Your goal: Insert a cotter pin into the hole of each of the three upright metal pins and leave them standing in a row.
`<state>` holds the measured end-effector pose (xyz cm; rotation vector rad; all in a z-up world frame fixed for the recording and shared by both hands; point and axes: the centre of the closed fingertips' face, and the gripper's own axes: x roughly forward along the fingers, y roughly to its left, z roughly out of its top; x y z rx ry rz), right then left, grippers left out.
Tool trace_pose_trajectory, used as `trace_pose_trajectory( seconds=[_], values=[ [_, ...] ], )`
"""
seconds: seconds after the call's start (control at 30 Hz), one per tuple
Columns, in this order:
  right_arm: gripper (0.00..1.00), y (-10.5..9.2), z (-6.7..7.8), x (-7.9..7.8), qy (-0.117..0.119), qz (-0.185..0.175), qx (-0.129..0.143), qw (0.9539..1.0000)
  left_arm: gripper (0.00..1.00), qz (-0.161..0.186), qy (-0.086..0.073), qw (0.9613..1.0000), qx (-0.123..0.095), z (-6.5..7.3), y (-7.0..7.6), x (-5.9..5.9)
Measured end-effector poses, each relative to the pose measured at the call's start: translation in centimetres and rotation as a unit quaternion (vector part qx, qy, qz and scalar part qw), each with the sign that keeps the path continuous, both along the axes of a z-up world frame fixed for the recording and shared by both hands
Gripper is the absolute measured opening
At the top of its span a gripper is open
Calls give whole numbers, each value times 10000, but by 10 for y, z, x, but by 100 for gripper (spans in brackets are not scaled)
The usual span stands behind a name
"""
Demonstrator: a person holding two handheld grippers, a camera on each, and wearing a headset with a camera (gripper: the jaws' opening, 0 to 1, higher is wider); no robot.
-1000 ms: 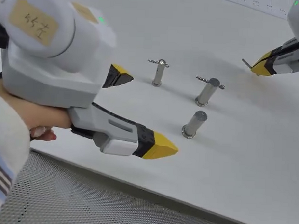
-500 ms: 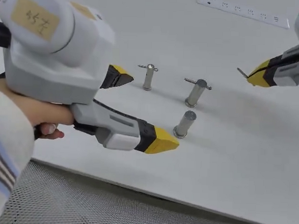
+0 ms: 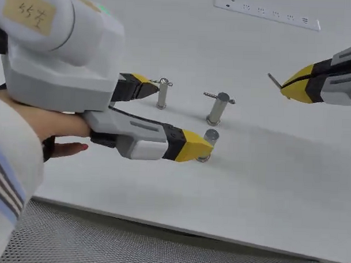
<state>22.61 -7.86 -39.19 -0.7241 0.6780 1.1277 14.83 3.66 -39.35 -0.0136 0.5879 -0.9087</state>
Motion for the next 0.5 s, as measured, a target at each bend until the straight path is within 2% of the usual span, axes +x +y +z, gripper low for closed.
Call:
trace_pose_trajectory(
  seconds=[0.03, 0.1, 0.17, 0.2, 0.23, 0.27, 0.37, 0.5],
  values=[
    [0, 3, 1, -4, 50, 13, 81, 10000, 70, -28, 23, 10000, -43, 0, -2, -1],
    [0, 6, 3, -10, 40, 49, 152, 9999, 65, -65, 159, 9991, -399, 5, -12, -2],
    [0, 10, 6, -21, 14, 115, 179, 9998, 62, -43, 200, 9966, -793, 13, -20, -2],
    [0, 12, 6, -24, -2, 136, 189, 9997, 61, -19, 273, 9951, -951, 16, -22, -2],
    [0, 11, 6, -22, -78, 178, 187, 9996, 61, 6, 437, 9924, -1150, 19, -26, -2],
    [0, 13, 6, -23, -167, 226, 177, 9994, 60, 25, 514, 9908, -1253, 21, -27, -2],
    [0, 19, 4, -33, -372, 333, 110, 9987, 54, 72, 462, 9895, -1365, 24, -28, 3],
    [0, 33, 7, -48, -510, 446, 173, 9976, 50, 87, 593, 9868, -1504, 26, -32, 5]
  ],
)
